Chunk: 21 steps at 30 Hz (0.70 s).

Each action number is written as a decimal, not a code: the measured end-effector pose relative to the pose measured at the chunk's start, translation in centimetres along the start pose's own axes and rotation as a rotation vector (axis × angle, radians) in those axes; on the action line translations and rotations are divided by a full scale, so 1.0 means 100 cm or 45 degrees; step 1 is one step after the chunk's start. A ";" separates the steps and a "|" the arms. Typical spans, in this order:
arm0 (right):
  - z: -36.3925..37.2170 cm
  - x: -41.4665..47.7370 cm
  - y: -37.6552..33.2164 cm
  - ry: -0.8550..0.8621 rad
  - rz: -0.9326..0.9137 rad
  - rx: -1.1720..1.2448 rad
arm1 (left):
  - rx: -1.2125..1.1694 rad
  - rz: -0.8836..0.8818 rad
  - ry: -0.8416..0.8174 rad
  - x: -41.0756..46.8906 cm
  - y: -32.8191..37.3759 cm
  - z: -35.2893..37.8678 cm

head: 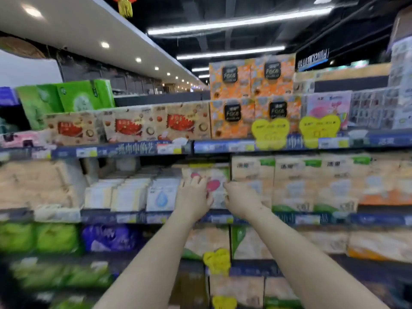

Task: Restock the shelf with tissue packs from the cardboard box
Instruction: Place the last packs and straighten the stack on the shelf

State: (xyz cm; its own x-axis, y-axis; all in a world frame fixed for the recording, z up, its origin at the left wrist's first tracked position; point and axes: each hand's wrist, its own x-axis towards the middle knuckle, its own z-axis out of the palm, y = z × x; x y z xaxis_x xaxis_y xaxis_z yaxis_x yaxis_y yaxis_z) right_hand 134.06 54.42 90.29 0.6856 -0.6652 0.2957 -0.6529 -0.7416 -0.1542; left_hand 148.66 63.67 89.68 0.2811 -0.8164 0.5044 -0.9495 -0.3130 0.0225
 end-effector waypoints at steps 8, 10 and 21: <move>0.176 -0.113 -0.052 -0.528 0.187 0.089 | 0.072 -0.140 -0.492 -0.177 -0.068 0.102; 0.213 -0.136 -0.050 -0.659 0.242 0.109 | 0.025 -0.187 -0.586 -0.210 -0.075 0.128; 0.411 -0.248 0.023 -1.118 0.542 0.141 | -0.103 -0.323 -1.304 -0.335 -0.060 0.294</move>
State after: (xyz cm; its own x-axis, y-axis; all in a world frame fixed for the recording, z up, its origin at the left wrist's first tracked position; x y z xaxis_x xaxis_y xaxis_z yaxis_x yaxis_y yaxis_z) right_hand 128.83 65.62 43.91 0.4250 -0.6740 -0.6042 -0.8978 -0.3993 -0.1859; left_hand 149.01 78.57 47.27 0.4200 -0.7631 -0.4913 -0.8424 -0.5291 0.1017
